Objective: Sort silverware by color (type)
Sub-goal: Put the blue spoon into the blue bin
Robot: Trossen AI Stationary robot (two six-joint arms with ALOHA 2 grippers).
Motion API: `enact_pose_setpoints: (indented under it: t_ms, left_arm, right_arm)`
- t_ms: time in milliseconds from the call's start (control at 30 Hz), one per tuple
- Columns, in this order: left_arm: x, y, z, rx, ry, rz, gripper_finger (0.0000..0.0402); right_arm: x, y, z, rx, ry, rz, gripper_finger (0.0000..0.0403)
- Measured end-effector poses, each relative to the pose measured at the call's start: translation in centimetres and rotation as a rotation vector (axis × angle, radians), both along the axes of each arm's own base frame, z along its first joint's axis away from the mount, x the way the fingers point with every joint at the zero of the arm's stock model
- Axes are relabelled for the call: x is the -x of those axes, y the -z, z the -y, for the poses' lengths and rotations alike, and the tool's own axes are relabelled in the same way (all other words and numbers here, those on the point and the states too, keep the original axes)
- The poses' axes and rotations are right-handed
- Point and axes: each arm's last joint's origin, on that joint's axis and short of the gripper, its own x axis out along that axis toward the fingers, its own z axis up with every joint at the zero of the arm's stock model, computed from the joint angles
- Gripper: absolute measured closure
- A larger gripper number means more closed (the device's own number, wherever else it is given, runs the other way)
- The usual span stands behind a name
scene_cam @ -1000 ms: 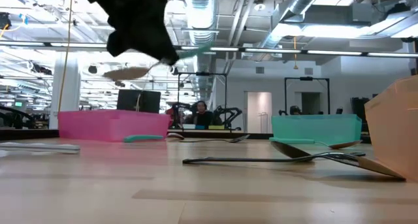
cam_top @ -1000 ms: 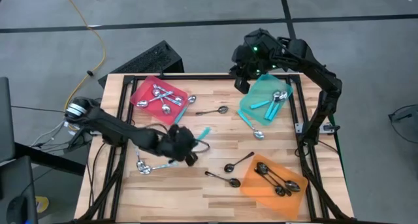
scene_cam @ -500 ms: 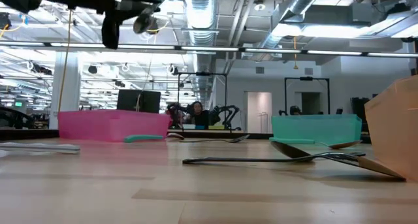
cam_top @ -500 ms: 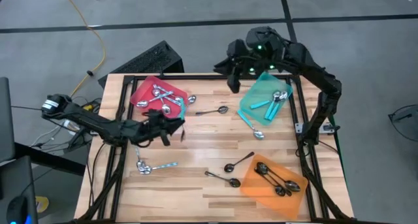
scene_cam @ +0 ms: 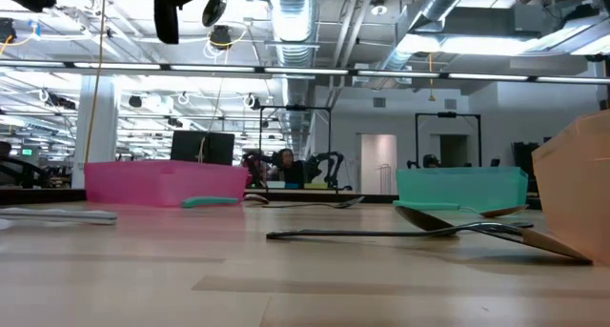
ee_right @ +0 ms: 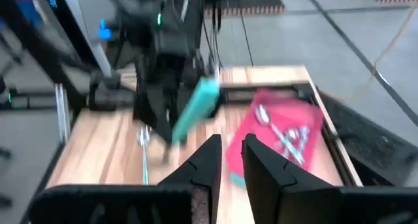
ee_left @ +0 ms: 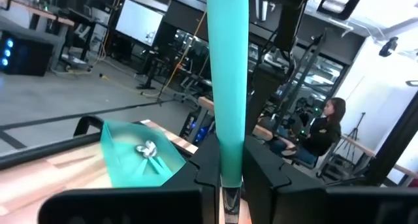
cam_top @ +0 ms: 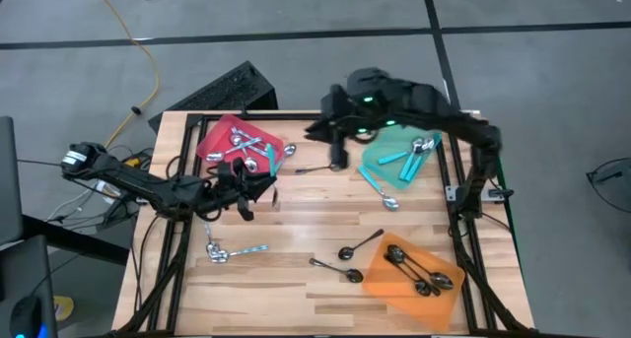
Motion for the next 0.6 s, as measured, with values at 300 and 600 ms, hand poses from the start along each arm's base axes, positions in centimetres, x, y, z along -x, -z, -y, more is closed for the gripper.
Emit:
enact_pose_setpoints:
  t_ms: [300,600]
  left_arm:
    - [-0.1,-0.2,-0.2,-0.016,0.026,0.006,0.0381]
    - [-0.2,-0.3,-0.5,-0.023,0.046,0.011,0.0381]
  right_arm:
    - [9.5,-3.7,-0.5,0.037,0.004,-0.008,0.0317]
    - [10.6,5.6,-1.7,-0.068,0.050,0.235,0.0317]
